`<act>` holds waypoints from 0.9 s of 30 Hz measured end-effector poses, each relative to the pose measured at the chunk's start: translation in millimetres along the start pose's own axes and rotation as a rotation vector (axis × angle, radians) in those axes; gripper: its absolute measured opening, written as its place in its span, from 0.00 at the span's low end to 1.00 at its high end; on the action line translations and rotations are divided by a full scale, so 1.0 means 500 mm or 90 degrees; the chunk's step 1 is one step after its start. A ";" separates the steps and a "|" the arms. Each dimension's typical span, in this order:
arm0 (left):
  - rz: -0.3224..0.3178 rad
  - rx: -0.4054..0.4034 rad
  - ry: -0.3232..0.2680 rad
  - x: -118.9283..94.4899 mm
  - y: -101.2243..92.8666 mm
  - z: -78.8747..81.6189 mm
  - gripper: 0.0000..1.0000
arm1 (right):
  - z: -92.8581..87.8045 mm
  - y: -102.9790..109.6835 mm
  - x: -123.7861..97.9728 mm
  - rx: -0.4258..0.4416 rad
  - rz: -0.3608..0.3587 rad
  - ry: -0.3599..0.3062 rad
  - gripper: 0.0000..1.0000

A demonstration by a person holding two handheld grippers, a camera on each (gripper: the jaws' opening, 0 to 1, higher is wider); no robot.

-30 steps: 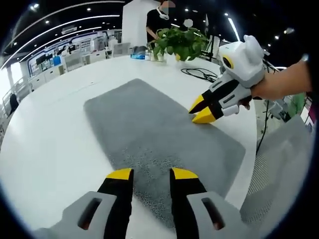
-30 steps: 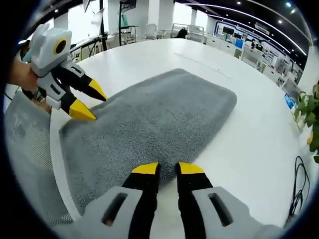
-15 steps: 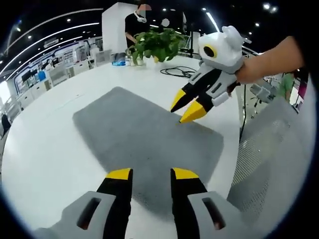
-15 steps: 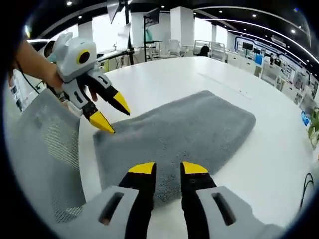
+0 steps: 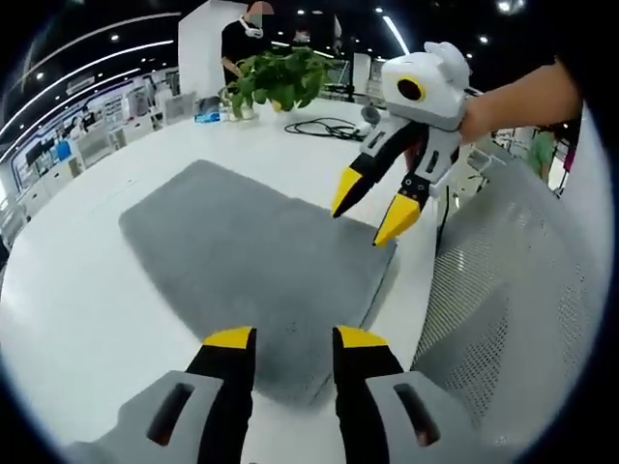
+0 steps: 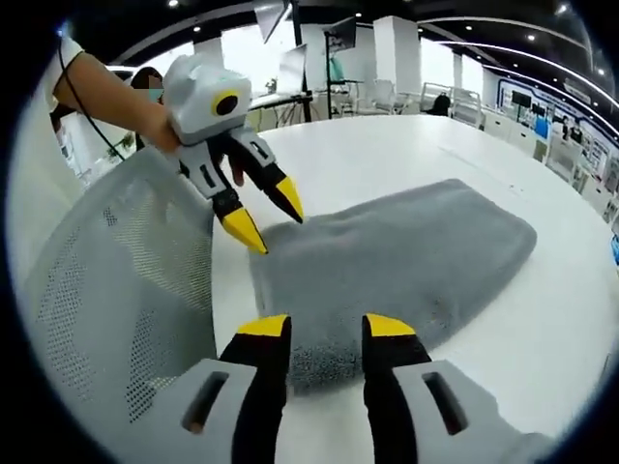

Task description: Fold the towel on the table until its edges align and the towel forms a compact rectangular stack.

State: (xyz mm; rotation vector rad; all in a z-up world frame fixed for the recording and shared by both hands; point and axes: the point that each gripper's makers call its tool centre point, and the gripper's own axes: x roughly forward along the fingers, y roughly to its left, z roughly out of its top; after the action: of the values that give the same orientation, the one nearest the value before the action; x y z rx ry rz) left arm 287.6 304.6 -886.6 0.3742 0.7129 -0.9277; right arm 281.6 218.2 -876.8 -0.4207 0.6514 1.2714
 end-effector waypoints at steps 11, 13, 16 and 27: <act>-0.009 0.030 0.042 0.018 -0.027 -0.020 0.39 | -0.054 0.029 0.016 -0.066 0.017 0.073 0.31; -0.010 0.048 0.058 0.026 -0.029 -0.026 0.39 | -0.065 0.020 0.016 -0.092 0.004 0.091 0.29; -0.004 0.071 0.074 0.034 -0.025 -0.033 0.37 | -0.069 0.021 0.021 -0.109 -0.001 0.096 0.28; 0.016 0.062 0.088 0.038 -0.009 -0.035 0.29 | -0.076 0.010 0.031 -0.145 -0.031 0.113 0.18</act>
State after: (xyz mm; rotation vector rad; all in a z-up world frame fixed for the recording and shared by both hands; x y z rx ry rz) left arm 284.5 300.6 -912.3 0.5359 0.7894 -0.9208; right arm 271.3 207.2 -915.5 -0.7396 0.6427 1.2757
